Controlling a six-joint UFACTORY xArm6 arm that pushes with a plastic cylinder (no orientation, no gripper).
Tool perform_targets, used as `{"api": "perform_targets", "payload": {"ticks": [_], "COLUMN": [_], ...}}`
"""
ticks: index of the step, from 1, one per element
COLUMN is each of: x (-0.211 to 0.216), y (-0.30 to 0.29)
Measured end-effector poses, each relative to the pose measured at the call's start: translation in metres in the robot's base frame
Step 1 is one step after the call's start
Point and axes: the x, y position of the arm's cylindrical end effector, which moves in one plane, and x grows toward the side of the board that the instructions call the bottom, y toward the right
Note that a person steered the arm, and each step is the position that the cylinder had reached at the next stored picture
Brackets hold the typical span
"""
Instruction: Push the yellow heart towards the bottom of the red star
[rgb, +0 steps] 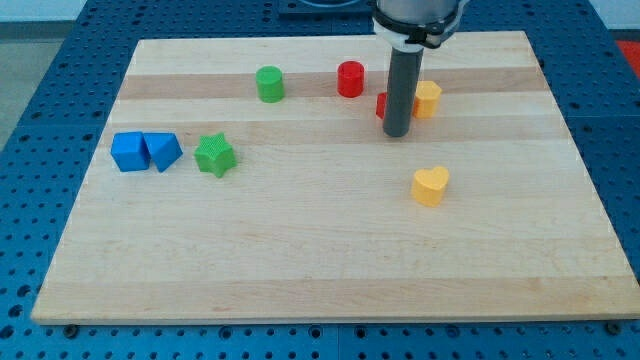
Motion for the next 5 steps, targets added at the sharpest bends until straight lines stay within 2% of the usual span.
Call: {"api": "perform_targets", "payload": {"ticks": [1,3,4,5], "x": [0.023,0.051,0.107,0.136], "y": [0.002,0.118,0.121,0.078]}}
